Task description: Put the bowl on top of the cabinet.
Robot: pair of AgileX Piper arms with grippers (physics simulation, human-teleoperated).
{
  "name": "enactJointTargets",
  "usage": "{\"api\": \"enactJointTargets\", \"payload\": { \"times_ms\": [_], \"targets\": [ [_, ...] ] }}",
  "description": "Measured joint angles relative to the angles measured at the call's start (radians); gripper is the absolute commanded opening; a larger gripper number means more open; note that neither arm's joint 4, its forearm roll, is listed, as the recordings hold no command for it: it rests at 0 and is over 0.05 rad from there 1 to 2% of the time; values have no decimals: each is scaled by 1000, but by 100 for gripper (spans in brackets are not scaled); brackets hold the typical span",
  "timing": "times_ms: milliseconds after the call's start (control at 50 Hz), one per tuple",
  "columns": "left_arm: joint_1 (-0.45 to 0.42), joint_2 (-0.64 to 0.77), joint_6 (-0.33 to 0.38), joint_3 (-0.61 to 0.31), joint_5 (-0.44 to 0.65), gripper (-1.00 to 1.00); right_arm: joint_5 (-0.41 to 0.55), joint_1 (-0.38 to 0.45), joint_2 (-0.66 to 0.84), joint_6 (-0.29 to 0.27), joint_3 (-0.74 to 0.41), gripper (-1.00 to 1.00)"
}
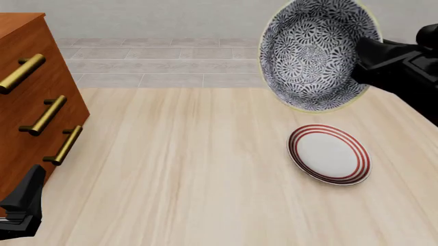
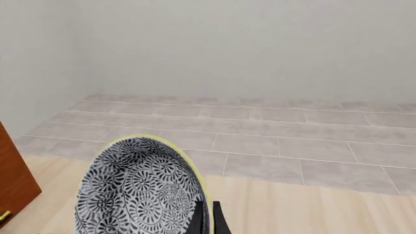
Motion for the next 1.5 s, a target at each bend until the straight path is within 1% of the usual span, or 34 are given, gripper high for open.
{"api": "enactJointTargets", "payload": {
  "times_ms": [340,460,620,840,920,1140,1240,1500],
  "targets": [
    [-6,10,-4,1,-9,100,-1,3,12,-3,-2,-100],
    [-34,15,-33,-20,12,100,6,4,11,-4,-8,-100],
    [-122,40,-69,-106,62,100,14,8,12,-6,-14,-100],
    [-237,133,-120,-252,93,100,17,16,17,-8,-16,-100],
    [-274,170,-154,-301,101,100,16,18,18,-9,-14,-100],
    [-396,290,-248,-452,114,100,13,26,22,-10,-10,-100],
    [-449,351,-279,-520,115,100,13,31,23,-12,-10,-100],
    [-567,530,-352,-642,91,100,19,44,19,-19,-11,-100]
  ]
}}
